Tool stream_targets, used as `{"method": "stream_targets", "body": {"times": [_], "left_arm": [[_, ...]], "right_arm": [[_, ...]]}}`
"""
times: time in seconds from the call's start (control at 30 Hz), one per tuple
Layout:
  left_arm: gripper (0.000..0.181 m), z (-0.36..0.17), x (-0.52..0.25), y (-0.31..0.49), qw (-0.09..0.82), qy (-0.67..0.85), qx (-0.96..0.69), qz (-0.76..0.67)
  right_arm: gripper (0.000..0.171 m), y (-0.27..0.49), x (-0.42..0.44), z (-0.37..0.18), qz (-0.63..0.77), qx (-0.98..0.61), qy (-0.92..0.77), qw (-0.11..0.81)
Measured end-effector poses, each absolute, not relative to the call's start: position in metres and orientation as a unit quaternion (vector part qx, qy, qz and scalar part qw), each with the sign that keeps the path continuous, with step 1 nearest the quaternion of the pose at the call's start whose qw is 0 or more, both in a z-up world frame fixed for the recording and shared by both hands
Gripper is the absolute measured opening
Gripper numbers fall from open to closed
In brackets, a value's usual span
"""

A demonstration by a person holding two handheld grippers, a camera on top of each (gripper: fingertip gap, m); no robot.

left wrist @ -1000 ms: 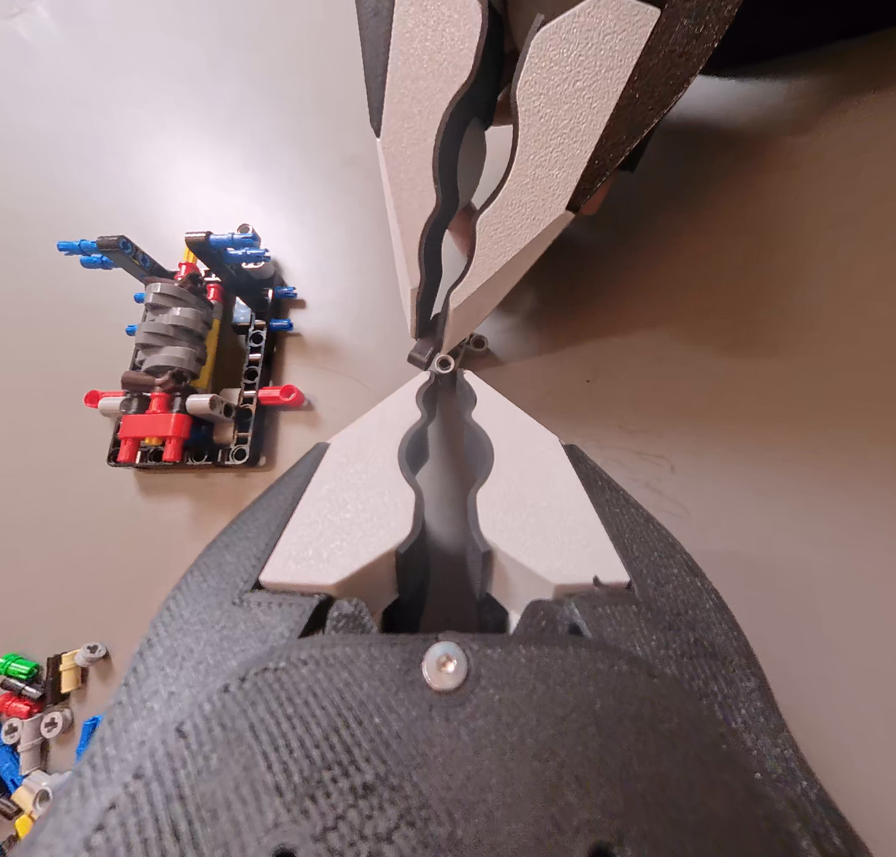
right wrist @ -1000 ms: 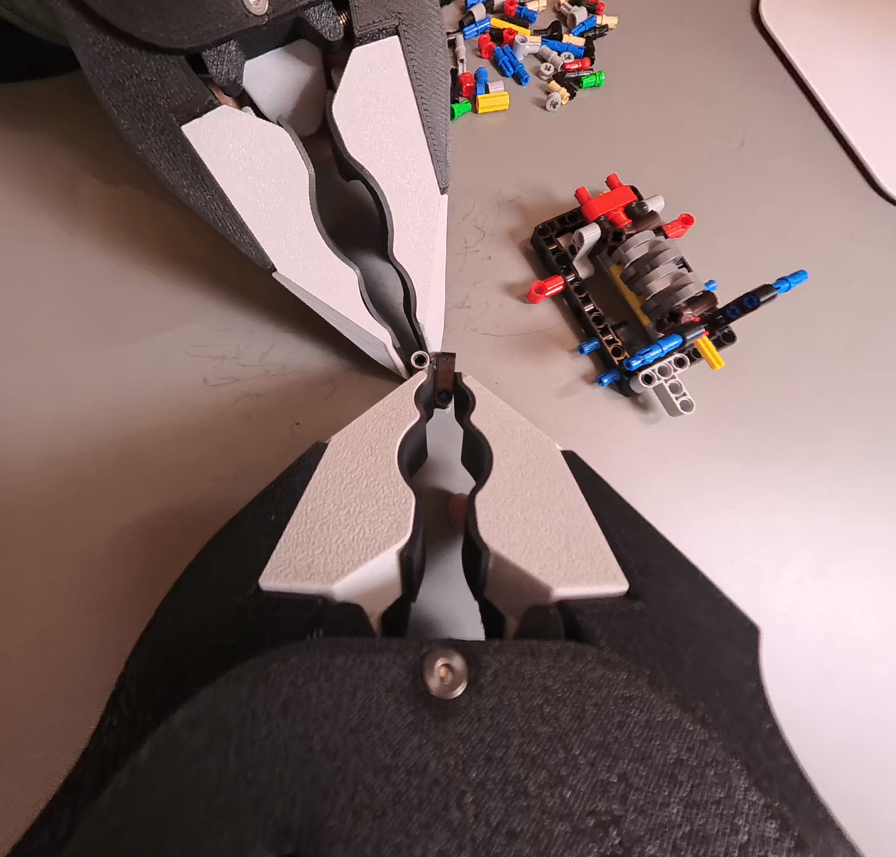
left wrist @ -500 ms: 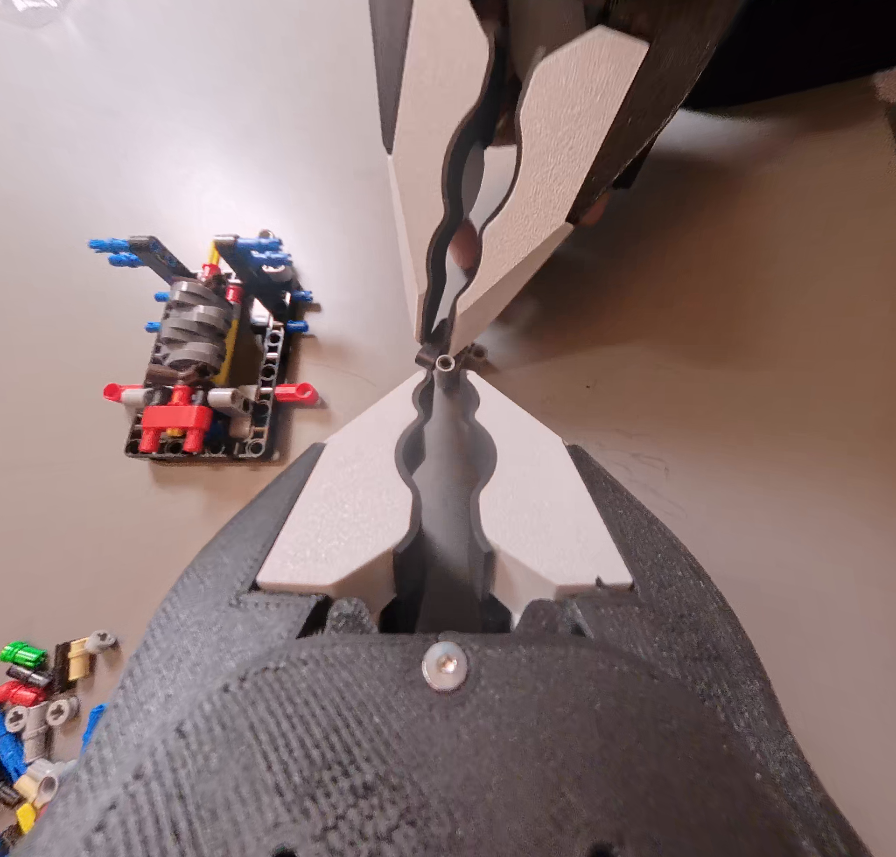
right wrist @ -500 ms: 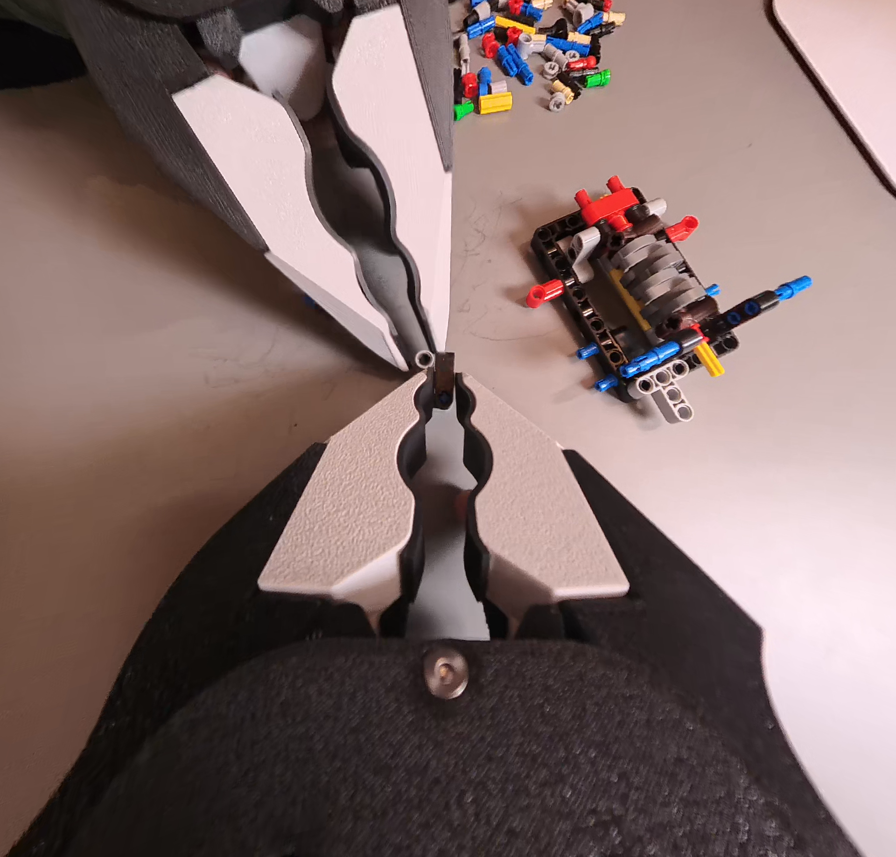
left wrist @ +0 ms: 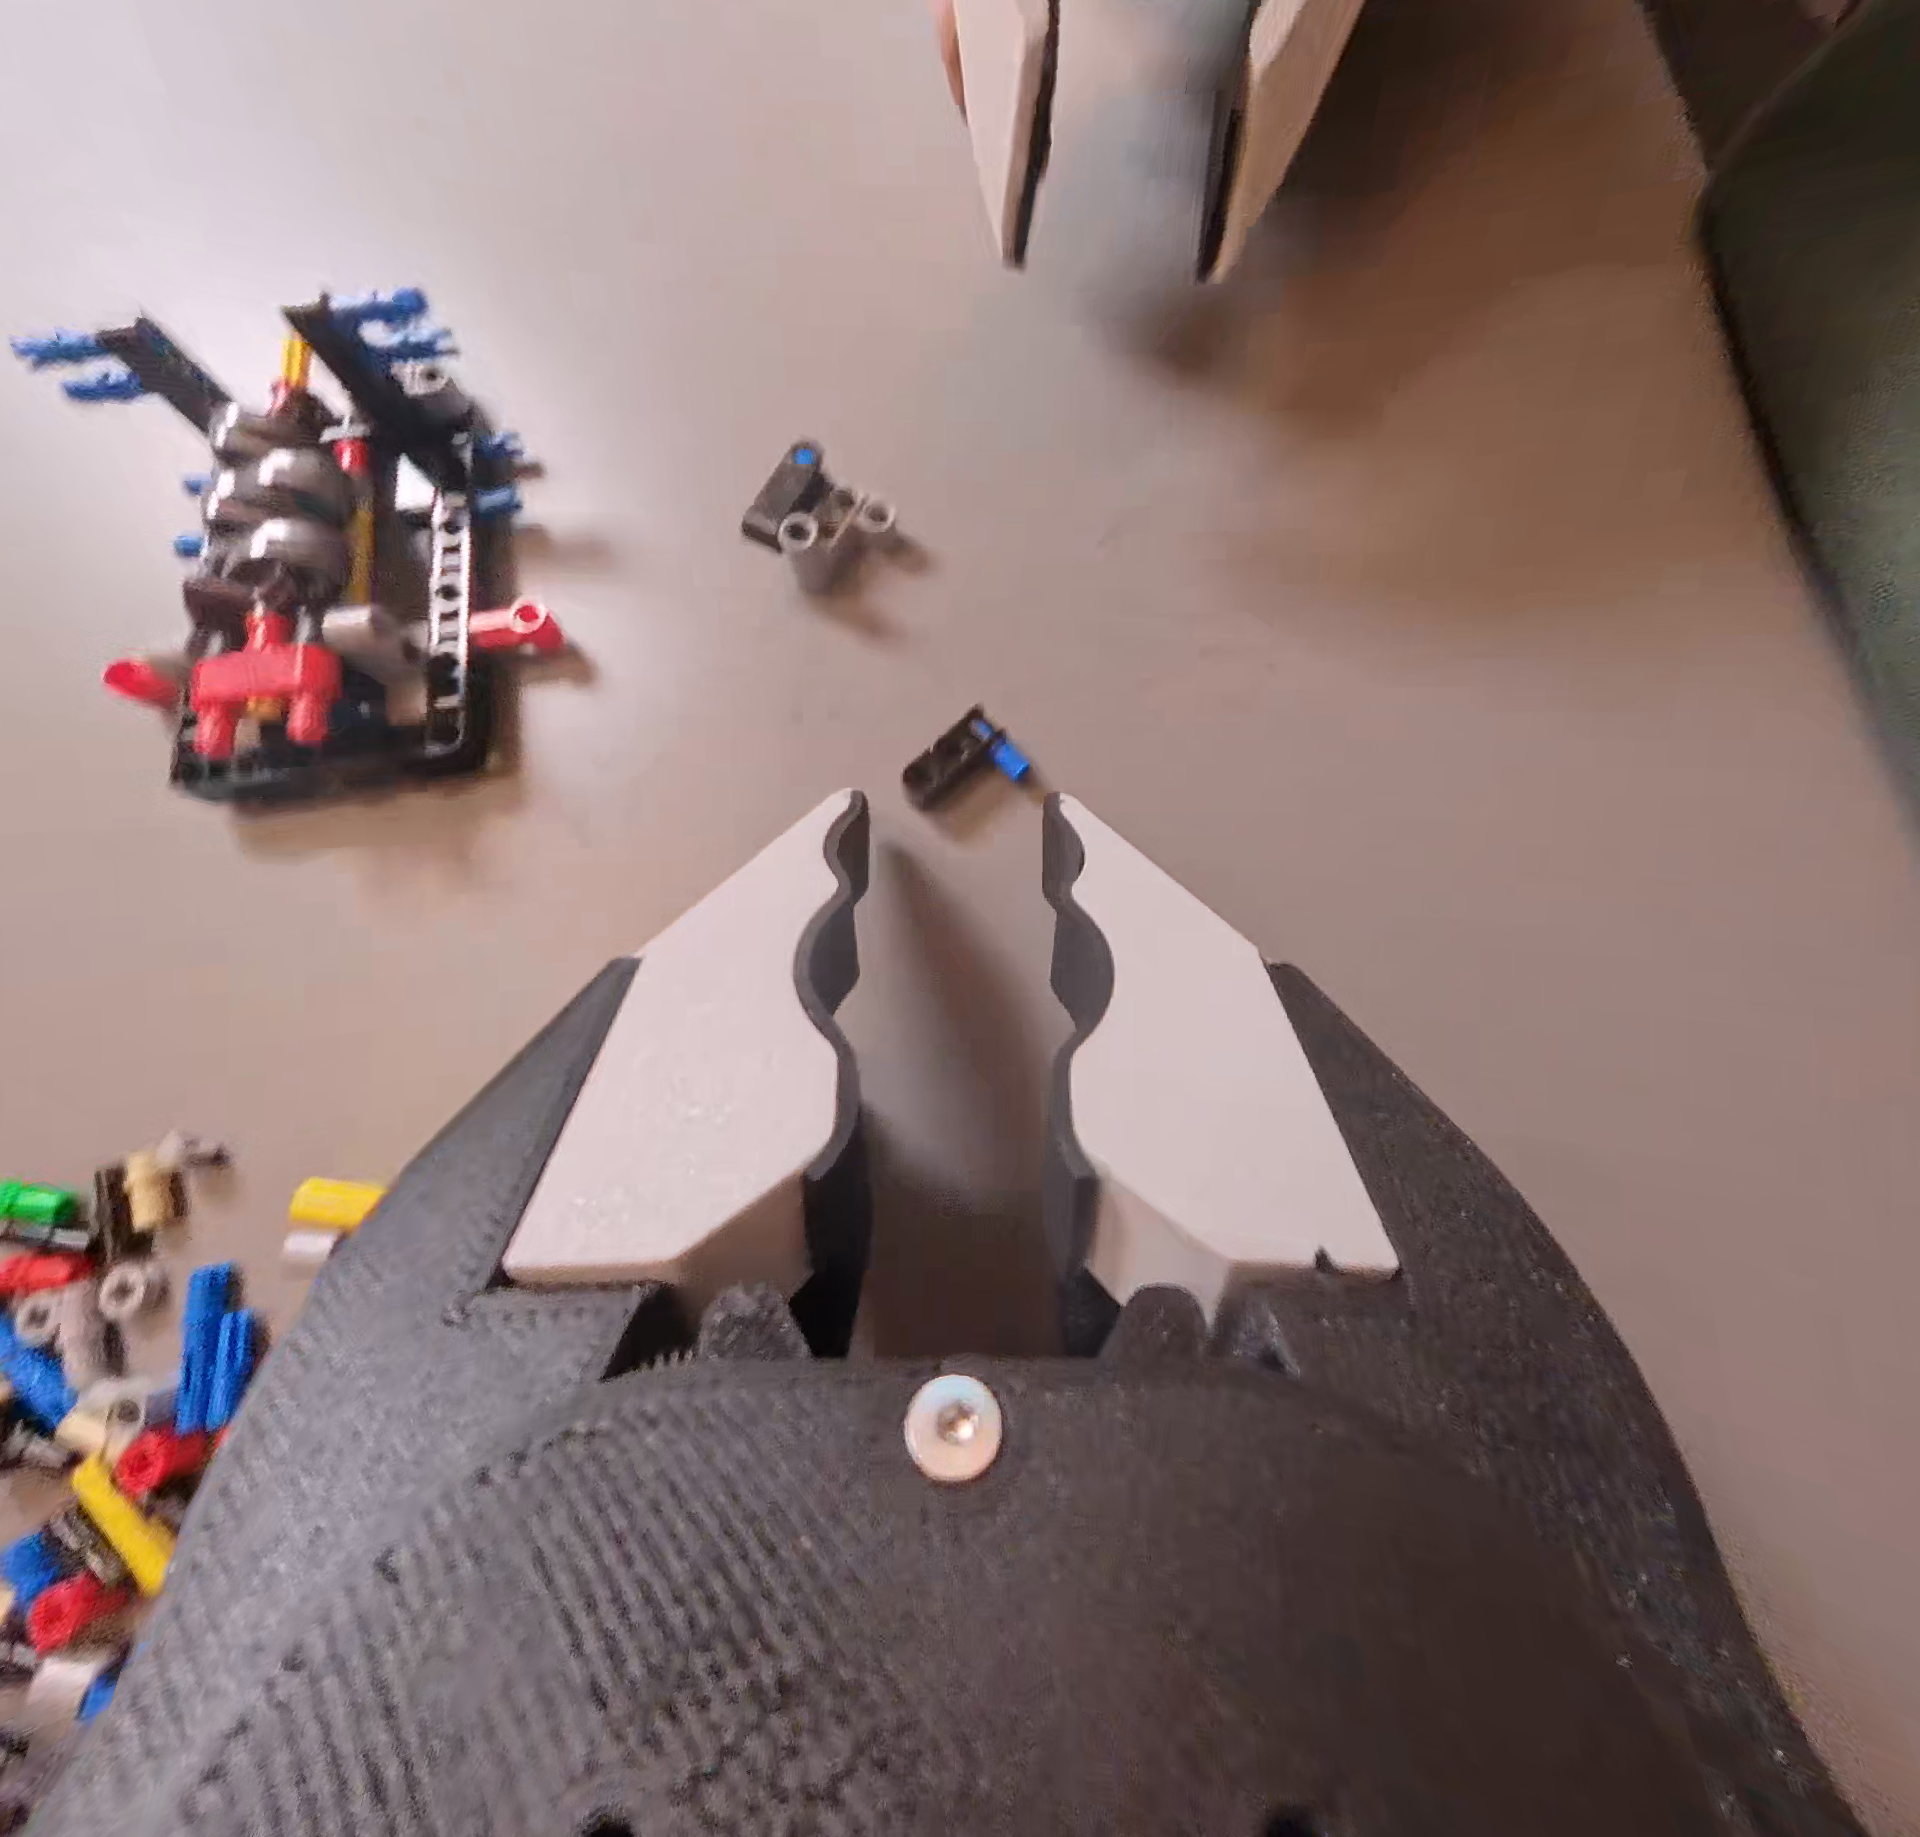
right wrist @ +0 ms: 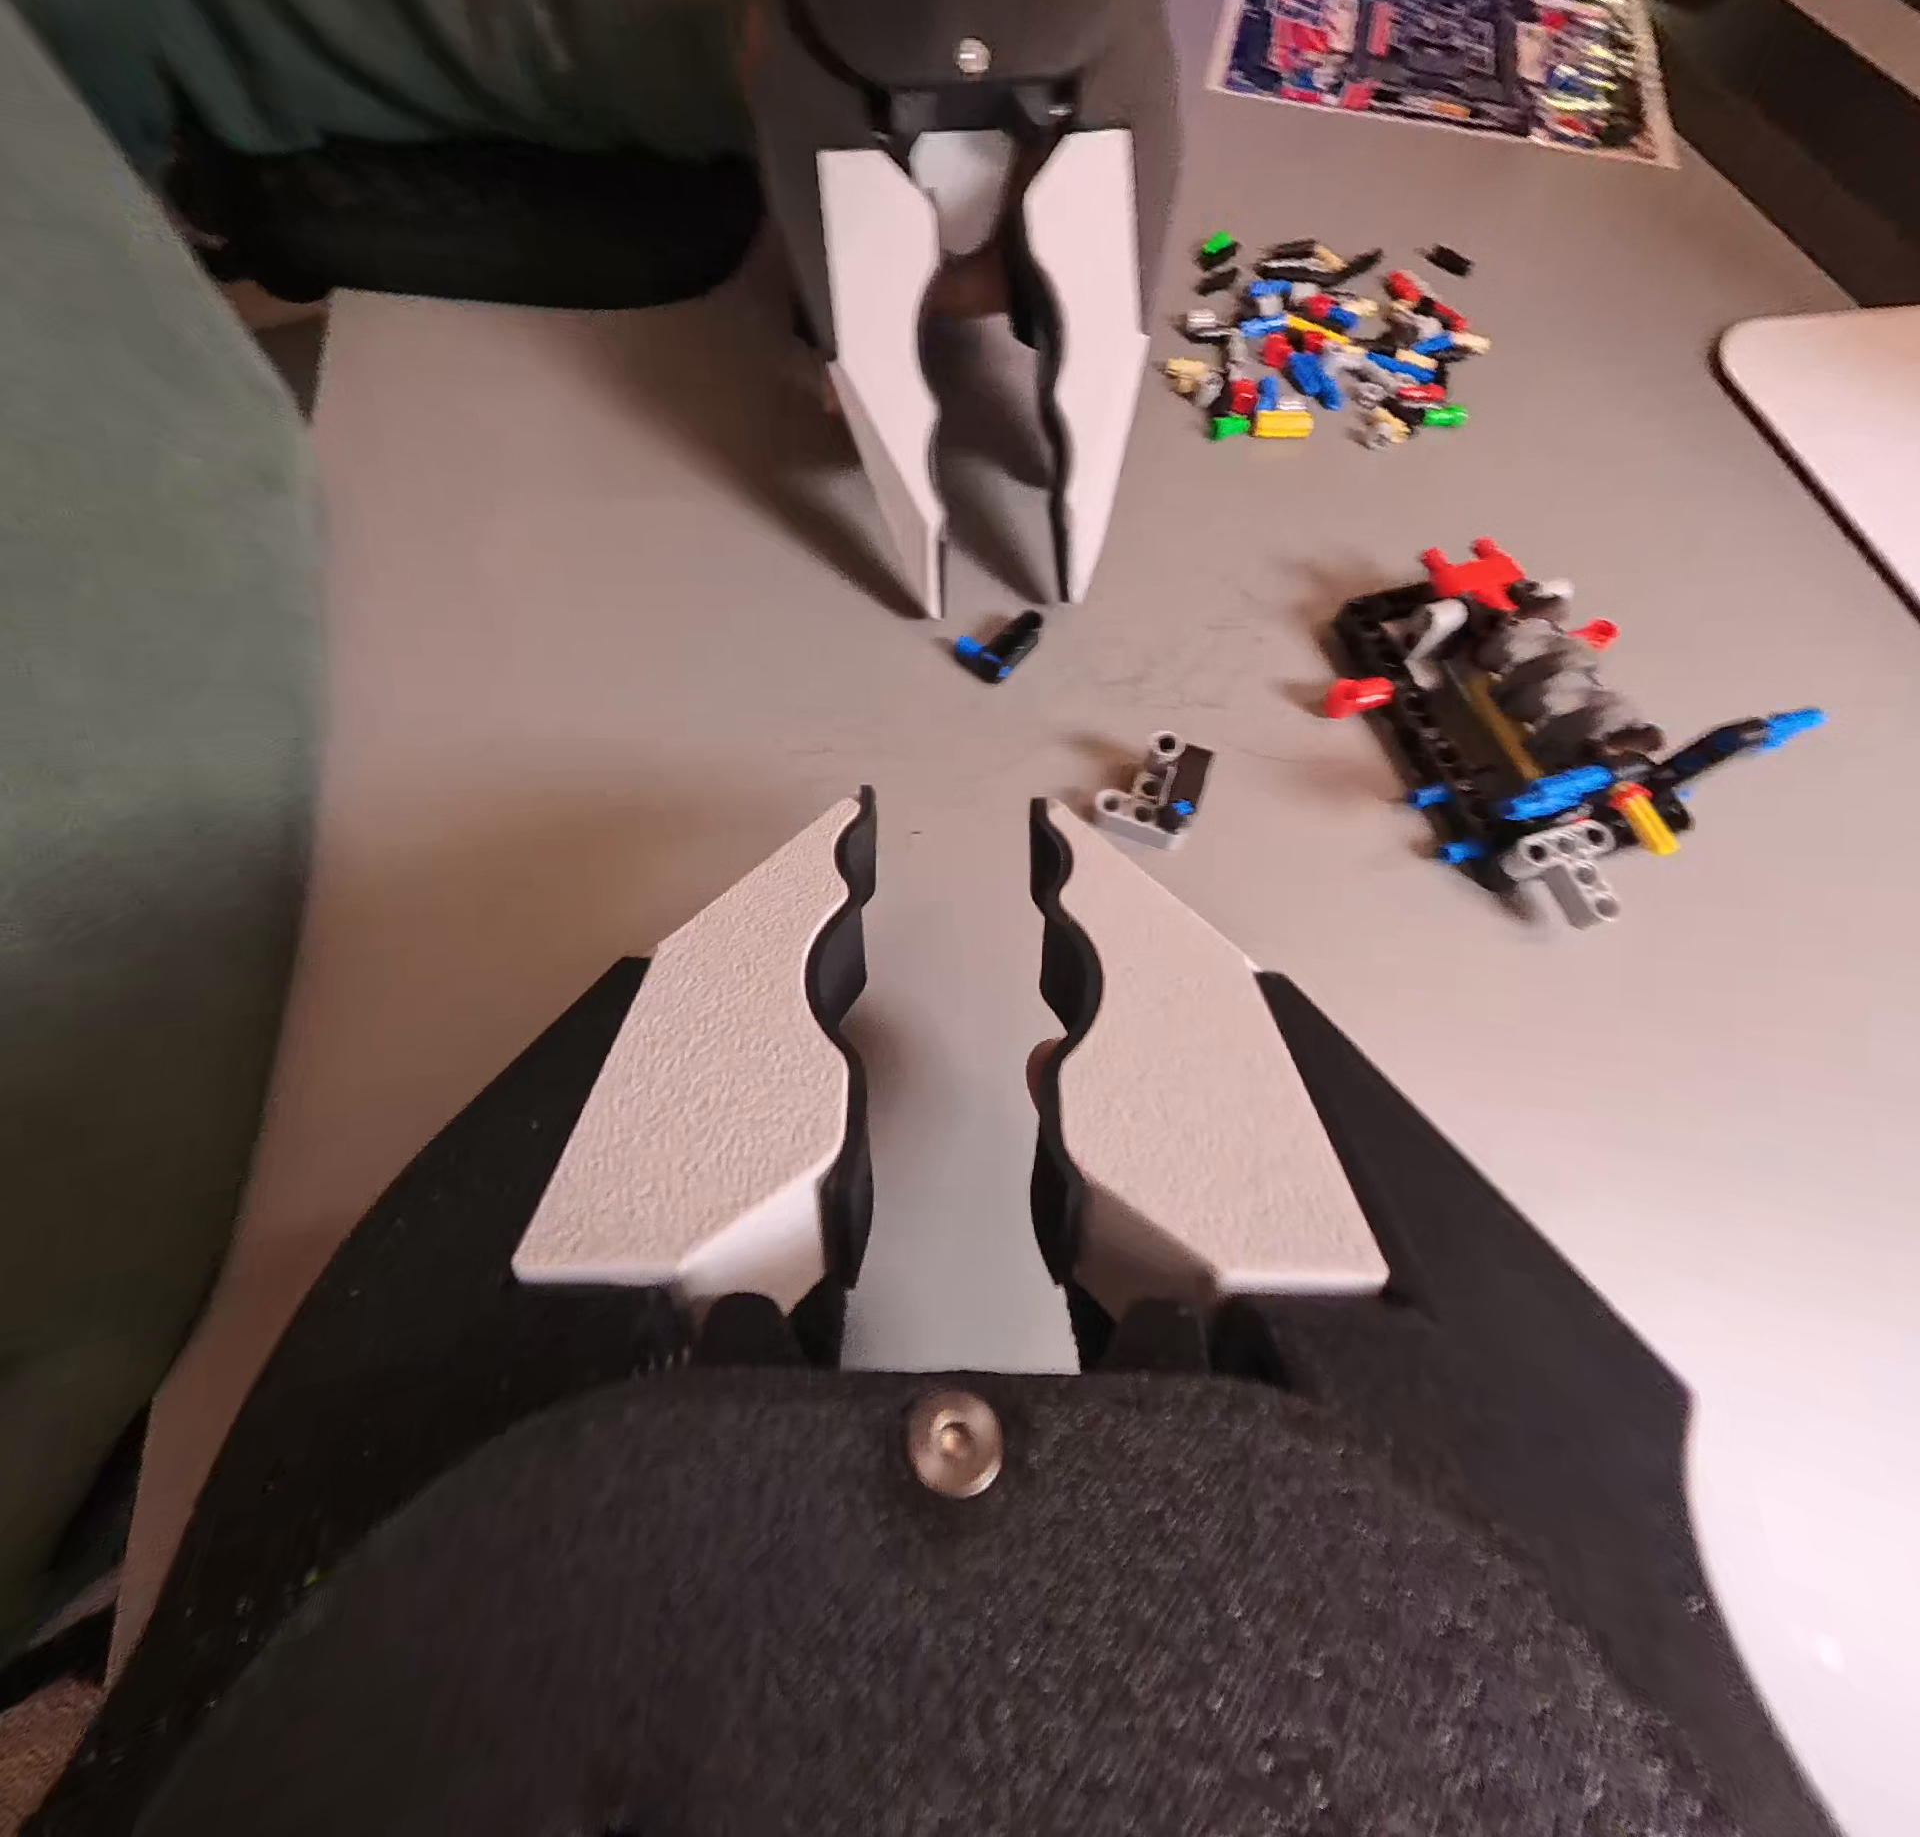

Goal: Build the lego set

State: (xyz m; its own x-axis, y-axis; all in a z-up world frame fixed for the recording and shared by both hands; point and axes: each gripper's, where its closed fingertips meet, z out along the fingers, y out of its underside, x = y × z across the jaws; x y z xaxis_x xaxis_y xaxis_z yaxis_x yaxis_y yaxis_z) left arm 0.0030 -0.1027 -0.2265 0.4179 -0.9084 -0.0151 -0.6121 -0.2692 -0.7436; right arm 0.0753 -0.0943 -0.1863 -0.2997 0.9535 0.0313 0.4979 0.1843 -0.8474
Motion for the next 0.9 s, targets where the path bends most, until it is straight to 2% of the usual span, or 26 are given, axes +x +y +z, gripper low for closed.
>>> {"method": "stream_targets", "body": {"times": [0.07, 0.23, 0.33, 0.47, 0.6, 0.7, 0.9], "left_arm": [[0.033, -0.231, 0.008, -0.101, 0.329, 0.505, -0.768, -0.215], [0.006, -0.231, 0.017, -0.103, 0.311, 0.506, -0.768, -0.238], [0.006, -0.230, 0.019, -0.099, 0.339, 0.508, -0.765, -0.205], [0.005, -0.207, 0.023, -0.082, 0.445, 0.533, -0.716, -0.080], [0.005, -0.163, 0.029, -0.072, 0.553, 0.576, -0.587, 0.130], [0.005, -0.154, 0.035, -0.075, 0.565, 0.607, -0.500, 0.251], [0.005, -0.152, 0.043, -0.079, 0.563, 0.620, -0.461, 0.293]], "right_arm": [[0.026, -0.103, 0.077, -0.189, 0.392, -0.495, -0.719, 0.292], [0.022, -0.102, 0.072, -0.191, 0.410, -0.501, -0.704, 0.291], [0.022, -0.100, 0.068, -0.188, 0.419, -0.507, -0.692, 0.298], [0.023, -0.092, 0.062, -0.181, 0.429, -0.522, -0.665, 0.320], [0.023, -0.080, 0.054, -0.166, 0.465, -0.547, -0.608, 0.340], [0.023, -0.075, 0.049, -0.154, 0.489, -0.546, -0.577, 0.360], [0.022, -0.082, 0.045, -0.152, 0.495, -0.532, -0.581, 0.366]]}}
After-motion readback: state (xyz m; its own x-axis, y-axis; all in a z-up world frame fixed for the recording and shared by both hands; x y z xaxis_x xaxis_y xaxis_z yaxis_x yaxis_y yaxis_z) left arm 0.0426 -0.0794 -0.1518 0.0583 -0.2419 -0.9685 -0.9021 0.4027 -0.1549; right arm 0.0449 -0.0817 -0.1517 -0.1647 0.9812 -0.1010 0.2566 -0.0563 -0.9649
